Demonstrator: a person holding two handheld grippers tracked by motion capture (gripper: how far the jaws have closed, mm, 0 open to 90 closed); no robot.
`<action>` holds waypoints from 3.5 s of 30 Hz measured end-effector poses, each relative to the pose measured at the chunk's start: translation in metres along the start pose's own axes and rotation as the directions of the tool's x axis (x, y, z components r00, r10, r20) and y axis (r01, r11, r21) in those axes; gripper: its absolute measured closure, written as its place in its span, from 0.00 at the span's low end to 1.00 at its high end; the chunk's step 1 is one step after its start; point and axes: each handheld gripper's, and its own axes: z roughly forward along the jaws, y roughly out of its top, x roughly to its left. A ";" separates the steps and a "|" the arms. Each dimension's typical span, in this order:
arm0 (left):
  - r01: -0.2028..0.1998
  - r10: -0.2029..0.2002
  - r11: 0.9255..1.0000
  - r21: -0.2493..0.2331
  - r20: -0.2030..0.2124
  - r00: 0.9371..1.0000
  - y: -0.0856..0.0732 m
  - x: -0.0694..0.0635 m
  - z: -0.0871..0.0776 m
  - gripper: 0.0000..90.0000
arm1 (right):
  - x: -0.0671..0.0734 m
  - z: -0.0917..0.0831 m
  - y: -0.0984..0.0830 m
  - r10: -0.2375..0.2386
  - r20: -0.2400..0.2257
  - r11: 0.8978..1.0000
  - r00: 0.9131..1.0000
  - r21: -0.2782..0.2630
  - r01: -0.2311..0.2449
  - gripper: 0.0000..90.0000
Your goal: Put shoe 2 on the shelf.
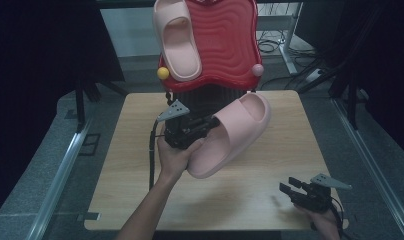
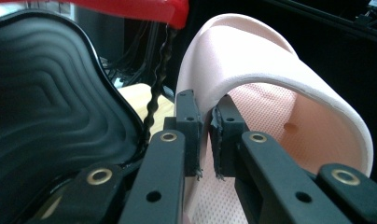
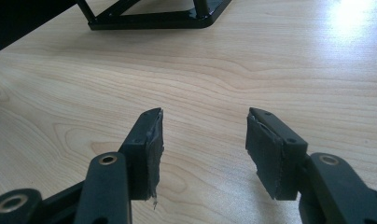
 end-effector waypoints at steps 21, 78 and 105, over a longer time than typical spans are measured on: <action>-0.022 0.020 0.998 -0.060 -0.030 0.999 0.029 -0.003 0.002 0.93 | -0.001 0.000 -0.001 0.000 0.001 1.000 1.000 0.007 0.000 0.52; -0.077 0.026 0.981 -0.176 -0.279 0.960 0.173 0.010 0.050 0.92 | -0.008 -0.008 0.002 0.022 0.003 0.999 1.000 -0.029 -0.022 0.52; -0.027 -0.105 0.964 -0.264 -0.471 0.876 0.185 0.046 0.110 0.90 | -0.007 -0.009 0.002 0.029 -0.003 0.999 1.000 -0.032 -0.029 0.52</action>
